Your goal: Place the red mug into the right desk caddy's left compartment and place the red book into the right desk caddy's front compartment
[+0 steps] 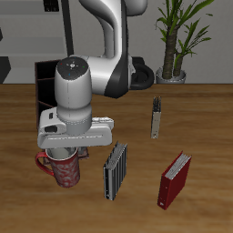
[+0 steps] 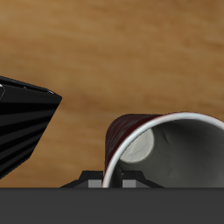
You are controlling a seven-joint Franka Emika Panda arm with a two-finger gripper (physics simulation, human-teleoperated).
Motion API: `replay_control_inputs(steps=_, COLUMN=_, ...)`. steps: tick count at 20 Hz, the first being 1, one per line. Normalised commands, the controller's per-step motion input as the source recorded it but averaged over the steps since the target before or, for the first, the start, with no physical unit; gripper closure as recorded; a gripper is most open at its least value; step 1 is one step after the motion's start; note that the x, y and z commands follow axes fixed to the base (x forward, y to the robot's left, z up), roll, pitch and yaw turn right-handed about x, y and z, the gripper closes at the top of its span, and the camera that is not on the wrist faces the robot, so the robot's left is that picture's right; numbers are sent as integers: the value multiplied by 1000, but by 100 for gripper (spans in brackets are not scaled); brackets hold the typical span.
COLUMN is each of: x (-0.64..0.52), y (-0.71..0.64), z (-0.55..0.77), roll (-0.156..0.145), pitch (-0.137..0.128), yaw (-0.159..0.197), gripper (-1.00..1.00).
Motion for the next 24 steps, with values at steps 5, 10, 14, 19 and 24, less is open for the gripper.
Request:
replay_control_inputs(steps=5, x=-166, y=-3, z=714, roll=-30, pitch=-115, yaw=-5, gripper=100)
replay_control_inputs(steps=10, x=-317, y=79, z=876, roll=5, pitch=-107, yaw=11, gripper=100)
replay_control_inputs(steps=14, x=-115, y=-72, z=381, roll=-49, pitch=-21, yaw=-17, gripper=100)
replay_control_inputs(steps=19, x=-296, y=-92, z=379, roll=-28, pitch=-28, yaw=-36, gripper=100)
replay_control_inputs(steps=24, x=-496, y=113, z=381, roll=44, pitch=-73, yaw=-8, gripper=100)
